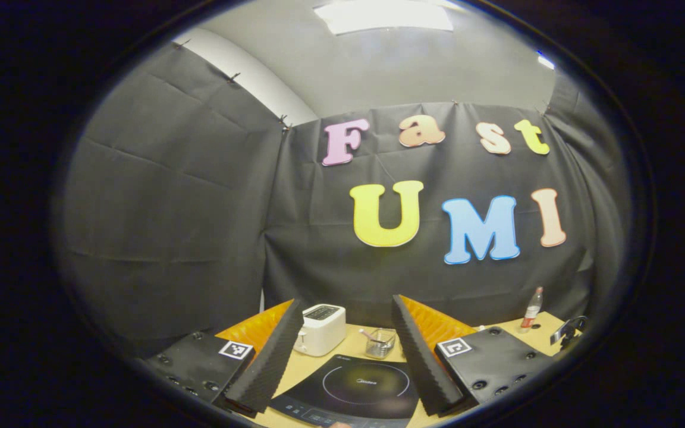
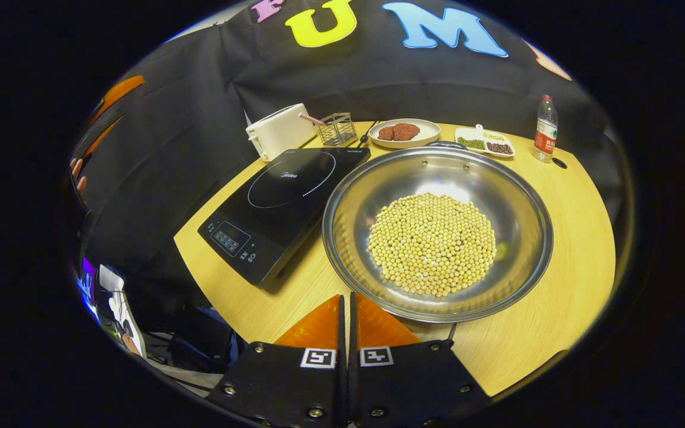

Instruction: First push the handle of the pot to place it horizontally, then grasp the pot with both hands and set it on the induction cooktop.

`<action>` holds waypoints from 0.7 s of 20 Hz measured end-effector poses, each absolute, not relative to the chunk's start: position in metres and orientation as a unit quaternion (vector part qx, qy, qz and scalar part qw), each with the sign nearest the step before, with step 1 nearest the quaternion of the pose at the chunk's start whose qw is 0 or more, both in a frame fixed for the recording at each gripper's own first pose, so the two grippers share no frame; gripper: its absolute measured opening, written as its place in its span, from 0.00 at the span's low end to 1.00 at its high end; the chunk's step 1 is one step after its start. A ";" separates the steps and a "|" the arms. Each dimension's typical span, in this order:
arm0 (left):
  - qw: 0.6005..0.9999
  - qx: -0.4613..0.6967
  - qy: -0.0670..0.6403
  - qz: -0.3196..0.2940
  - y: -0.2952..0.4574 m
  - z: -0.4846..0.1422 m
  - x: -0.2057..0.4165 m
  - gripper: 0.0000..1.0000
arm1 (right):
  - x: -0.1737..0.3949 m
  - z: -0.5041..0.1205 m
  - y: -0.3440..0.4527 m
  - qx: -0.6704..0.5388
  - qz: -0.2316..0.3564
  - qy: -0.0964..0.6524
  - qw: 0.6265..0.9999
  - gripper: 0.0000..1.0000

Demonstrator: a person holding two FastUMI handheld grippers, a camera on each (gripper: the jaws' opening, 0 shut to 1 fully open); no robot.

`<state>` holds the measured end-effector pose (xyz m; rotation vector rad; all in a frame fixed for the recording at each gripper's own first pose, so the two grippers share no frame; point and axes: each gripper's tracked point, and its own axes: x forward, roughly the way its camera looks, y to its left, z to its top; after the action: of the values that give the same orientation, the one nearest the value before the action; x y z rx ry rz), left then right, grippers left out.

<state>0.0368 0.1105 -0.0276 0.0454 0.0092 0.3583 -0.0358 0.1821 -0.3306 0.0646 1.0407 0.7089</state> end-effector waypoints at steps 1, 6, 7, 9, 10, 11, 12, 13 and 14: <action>0.985 0.022 0.004 0.171 0.106 -0.027 0.042 0.99 | -0.035 -0.330 0.181 0.029 0.331 0.487 0.808 0.01; 0.989 0.017 0.002 0.144 0.091 -0.031 0.064 1.00 | -0.036 -0.331 0.165 -0.005 0.322 0.493 0.808 0.01; 0.990 0.015 0.003 0.140 0.089 -0.034 0.068 0.99 | -0.036 -0.331 0.162 -0.011 0.319 0.494 0.809 0.01; 0.991 0.009 0.007 0.132 0.087 -0.041 0.077 1.00 | -0.036 -0.331 0.155 -0.014 0.312 0.499 0.808 0.01; 0.992 0.006 0.010 0.127 0.085 -0.044 0.082 1.00 | -0.036 -0.331 0.152 -0.016 0.307 0.503 0.808 0.01; 0.992 0.003 0.015 0.122 0.084 -0.049 0.086 0.99 | -0.037 -0.331 0.147 -0.020 0.302 0.508 0.807 0.01; 0.993 0.001 0.019 0.118 0.082 -0.053 0.091 0.99 | -0.037 -0.330 0.143 -0.024 0.296 0.512 0.806 0.01; 0.993 -0.002 0.020 0.113 0.080 -0.056 0.096 0.99 | -0.037 -0.330 0.140 -0.028 0.292 0.516 0.805 0.01; 0.994 -0.004 0.021 0.108 0.077 -0.057 0.102 1.00 | -0.037 -0.330 0.138 -0.029 0.290 0.519 0.803 0.01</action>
<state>0.1016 0.0770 -0.0574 -0.0073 0.0417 0.2162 -0.0372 0.1381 -0.3300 -0.0621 1.1130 0.6208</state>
